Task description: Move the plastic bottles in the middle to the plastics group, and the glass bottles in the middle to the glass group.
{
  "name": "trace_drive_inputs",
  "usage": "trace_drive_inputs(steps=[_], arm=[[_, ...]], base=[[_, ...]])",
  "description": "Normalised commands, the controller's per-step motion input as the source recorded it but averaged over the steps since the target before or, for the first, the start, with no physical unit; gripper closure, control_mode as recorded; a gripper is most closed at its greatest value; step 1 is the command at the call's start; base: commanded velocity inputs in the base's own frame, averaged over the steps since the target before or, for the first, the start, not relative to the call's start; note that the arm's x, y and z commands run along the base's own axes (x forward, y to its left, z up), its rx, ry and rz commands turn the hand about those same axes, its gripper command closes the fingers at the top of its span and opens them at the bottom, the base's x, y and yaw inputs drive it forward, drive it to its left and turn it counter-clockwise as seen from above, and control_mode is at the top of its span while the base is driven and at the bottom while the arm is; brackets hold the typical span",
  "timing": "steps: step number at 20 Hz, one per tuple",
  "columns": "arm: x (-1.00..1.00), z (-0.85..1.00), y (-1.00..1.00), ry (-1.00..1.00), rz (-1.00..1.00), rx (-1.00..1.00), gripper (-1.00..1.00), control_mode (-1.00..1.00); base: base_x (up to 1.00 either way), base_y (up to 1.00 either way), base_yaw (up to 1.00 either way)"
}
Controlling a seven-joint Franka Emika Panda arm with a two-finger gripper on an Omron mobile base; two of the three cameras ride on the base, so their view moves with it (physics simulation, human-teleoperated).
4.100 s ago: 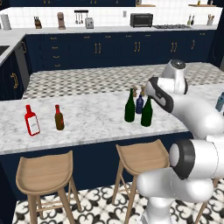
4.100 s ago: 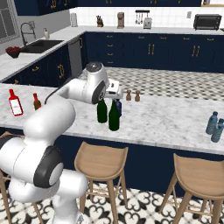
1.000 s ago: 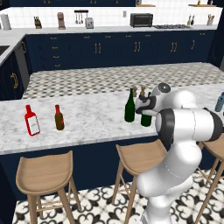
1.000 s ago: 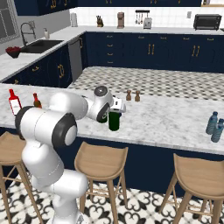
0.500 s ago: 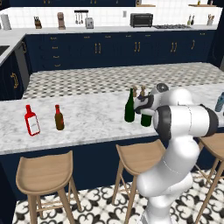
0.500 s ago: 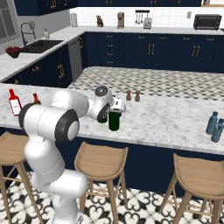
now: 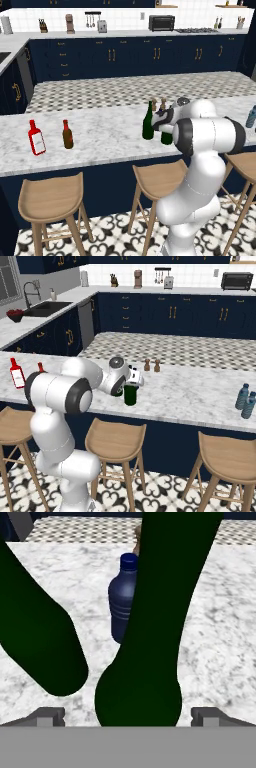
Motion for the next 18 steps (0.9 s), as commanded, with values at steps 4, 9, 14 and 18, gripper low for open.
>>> trace_drive_inputs(steps=[4,9,14,18], arm=[[0.06,-0.04,0.0,0.0,0.0,0.0,-1.0,-1.0],[0.08,0.0,0.0,0.0,0.0,0.0,-1.0,-1.0],[0.06,-0.01,0.0,0.0,0.0,0.0,-1.0,-1.0],[0.13,-0.05,0.0,0.0,0.0,0.0,-1.0,-1.0]], base=[[0.0,0.0,0.0],[0.0,0.0,0.0],[0.0,0.0,0.0],[0.0,0.0,0.0]])
